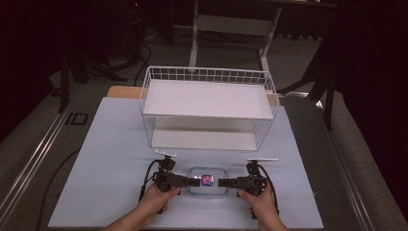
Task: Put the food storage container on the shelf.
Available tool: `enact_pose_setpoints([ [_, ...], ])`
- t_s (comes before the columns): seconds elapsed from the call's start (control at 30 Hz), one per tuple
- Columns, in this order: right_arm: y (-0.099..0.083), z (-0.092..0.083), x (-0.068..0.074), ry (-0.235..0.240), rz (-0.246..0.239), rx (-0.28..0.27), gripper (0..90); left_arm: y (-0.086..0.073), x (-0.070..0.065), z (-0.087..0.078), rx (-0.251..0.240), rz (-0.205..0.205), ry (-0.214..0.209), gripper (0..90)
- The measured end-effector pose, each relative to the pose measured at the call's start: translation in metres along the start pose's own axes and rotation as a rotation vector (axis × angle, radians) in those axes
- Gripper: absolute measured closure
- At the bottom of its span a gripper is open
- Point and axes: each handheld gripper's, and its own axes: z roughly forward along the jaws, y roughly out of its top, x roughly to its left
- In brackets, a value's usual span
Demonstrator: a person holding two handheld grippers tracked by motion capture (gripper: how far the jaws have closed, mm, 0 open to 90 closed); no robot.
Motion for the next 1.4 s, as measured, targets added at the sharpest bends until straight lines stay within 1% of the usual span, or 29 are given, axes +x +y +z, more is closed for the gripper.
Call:
enact_pose_setpoints([
  [0.07,0.0,0.0,-0.003,0.021,0.028,0.002,45.2,0.0,0.0,0.0,0.003,-0.007,0.0,33.9],
  [0.13,0.0,0.001,-0.003,0.021,0.028,0.003,45.2,0.0,-0.001,0.0,0.003,-0.01,0.008,34.4],
  [0.23,-0.001,0.001,-0.001,0.008,0.031,-0.001,45.1,0.0,-0.004,-0.001,0.005,-0.011,0.017,36.8],
  [0.27,-0.001,0.0,-0.001,0.007,0.032,0.0,45.1,0.001,-0.005,-0.003,0.0,-0.006,0.026,38.8],
  [0.3,-0.001,0.0,-0.001,0.007,0.032,0.0,45.1,0.001,-0.005,-0.003,0.0,-0.006,0.026,43.4],
  [0.33,-0.002,0.0,0.0,0.003,0.029,-0.001,45.1,-0.001,-0.009,-0.006,-0.013,0.02,0.038,43.4],
  [0.37,-0.004,0.0,0.002,-0.006,0.022,-0.014,45.2,-0.002,-0.009,-0.006,-0.021,0.024,0.039,45.0],
  [0.43,-0.007,0.0,0.002,-0.007,0.012,-0.031,45.3,-0.004,-0.009,-0.006,-0.032,0.023,0.04,45.2],
  [0.5,-0.009,-0.001,0.003,-0.01,0.006,-0.044,45.3,-0.004,-0.01,-0.006,-0.03,0.03,0.047,45.1],
  [0.67,-0.012,-0.002,0.006,-0.025,-0.029,-0.053,45.4,-0.005,-0.017,-0.007,-0.028,0.047,0.075,45.6],
  [0.7,-0.012,-0.002,0.006,-0.025,-0.029,-0.053,45.4,-0.005,-0.017,-0.007,-0.028,0.047,0.075,46.1],
  [0.73,-0.013,-0.002,0.007,-0.027,-0.036,-0.055,45.4,-0.006,-0.02,-0.009,-0.03,0.055,0.088,46.1],
  [0.8,-0.014,-0.002,0.01,-0.036,-0.07,-0.063,45.5,-0.008,-0.022,-0.01,-0.035,0.066,0.097,47.0],
  [0.87,-0.015,-0.003,0.01,-0.032,-0.085,-0.065,45.8,-0.01,-0.025,-0.011,-0.04,0.068,0.103,47.9],
  [0.93,-0.016,-0.003,0.013,-0.042,-0.109,-0.072,45.9,-0.011,-0.026,-0.012,-0.045,0.073,0.111,48.1],
  [0.97,-0.016,-0.004,0.014,-0.041,-0.112,-0.074,45.9,-0.012,-0.027,-0.012,-0.05,0.068,0.117,48.2],
  [1.0,-0.016,-0.004,0.016,-0.051,-0.137,-0.079,46.1,-0.012,-0.028,-0.013,-0.057,0.069,0.122,48.5],
  [1.03,-0.016,-0.004,0.016,-0.051,-0.137,-0.079,46.1,-0.013,-0.029,-0.013,-0.067,0.073,0.125,48.5],
  [1.07,-0.015,-0.004,0.017,-0.051,-0.136,-0.077,46.3,-0.013,-0.031,-0.014,-0.077,0.09,0.14,49.1],
  [1.1,-0.015,-0.004,0.018,-0.052,-0.147,-0.081,46.4,-0.012,-0.033,-0.015,-0.082,0.101,0.152,49.1],
  [1.13,-0.014,-0.003,0.018,-0.051,-0.154,-0.082,46.4,-0.011,-0.033,-0.016,-0.085,0.101,0.152,49.0],
  [1.17,-0.013,-0.004,0.018,-0.045,-0.149,-0.084,46.4,-0.009,-0.033,-0.017,-0.088,0.101,0.154,49.1],
  [1.23,-0.009,-0.004,0.021,-0.05,-0.167,-0.097,46.4,-0.006,-0.033,-0.019,-0.092,0.101,0.15,49.1],
  [1.33,-0.001,-0.007,0.027,-0.06,-0.195,-0.124,46.6,0.001,-0.034,-0.023,-0.119,0.112,0.15,49.1],
  [1.4,0.006,-0.009,0.032,-0.065,-0.21,-0.141,46.5,0.01,-0.036,-0.027,-0.141,0.127,0.153,49.1],
])
